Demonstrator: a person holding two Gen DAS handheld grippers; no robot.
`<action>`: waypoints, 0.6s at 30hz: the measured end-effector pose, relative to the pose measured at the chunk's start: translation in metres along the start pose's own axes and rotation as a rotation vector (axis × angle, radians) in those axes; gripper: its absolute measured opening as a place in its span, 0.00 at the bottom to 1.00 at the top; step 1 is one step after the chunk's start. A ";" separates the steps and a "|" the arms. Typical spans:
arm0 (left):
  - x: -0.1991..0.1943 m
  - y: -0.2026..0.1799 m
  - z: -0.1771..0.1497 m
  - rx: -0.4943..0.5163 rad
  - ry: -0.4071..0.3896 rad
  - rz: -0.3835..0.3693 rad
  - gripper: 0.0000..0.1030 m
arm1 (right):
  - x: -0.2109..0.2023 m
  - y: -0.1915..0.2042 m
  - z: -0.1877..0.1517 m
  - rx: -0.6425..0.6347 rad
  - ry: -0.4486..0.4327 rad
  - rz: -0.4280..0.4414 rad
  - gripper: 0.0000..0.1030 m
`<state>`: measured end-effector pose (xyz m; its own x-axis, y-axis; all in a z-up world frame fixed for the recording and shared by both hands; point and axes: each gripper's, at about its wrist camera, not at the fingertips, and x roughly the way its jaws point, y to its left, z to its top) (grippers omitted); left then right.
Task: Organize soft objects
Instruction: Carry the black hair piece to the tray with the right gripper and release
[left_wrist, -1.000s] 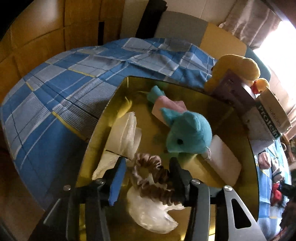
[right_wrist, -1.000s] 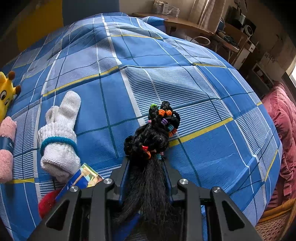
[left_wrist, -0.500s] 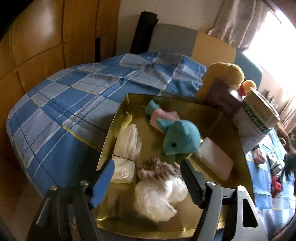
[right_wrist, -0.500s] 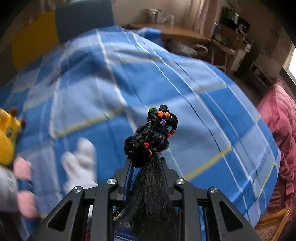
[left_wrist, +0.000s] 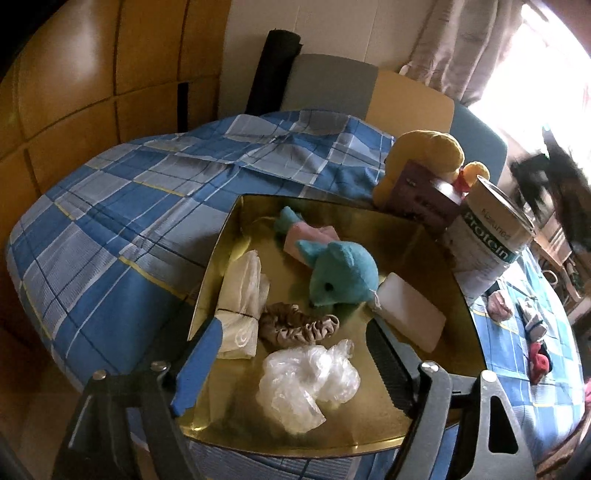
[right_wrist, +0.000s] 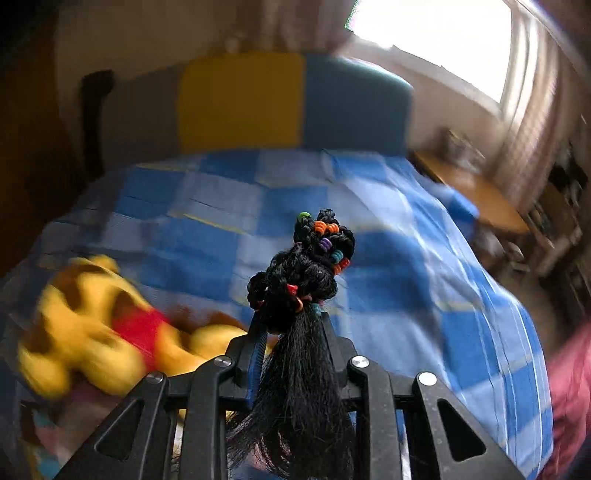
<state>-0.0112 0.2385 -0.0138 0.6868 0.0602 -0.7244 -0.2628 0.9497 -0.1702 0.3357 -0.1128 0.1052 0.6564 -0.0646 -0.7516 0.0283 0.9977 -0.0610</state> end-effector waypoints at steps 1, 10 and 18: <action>0.000 0.001 -0.001 0.001 0.003 0.002 0.79 | -0.001 0.017 0.008 -0.019 -0.010 0.018 0.25; 0.002 0.014 -0.004 -0.030 0.005 0.030 0.84 | -0.050 0.175 -0.012 -0.374 -0.119 0.358 0.25; -0.004 0.025 -0.004 -0.065 -0.010 0.065 0.91 | -0.081 0.234 -0.143 -0.610 0.016 0.569 0.25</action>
<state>-0.0231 0.2609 -0.0178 0.6739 0.1243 -0.7283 -0.3500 0.9218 -0.1665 0.1815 0.1231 0.0577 0.4363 0.4417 -0.7839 -0.7206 0.6932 -0.0105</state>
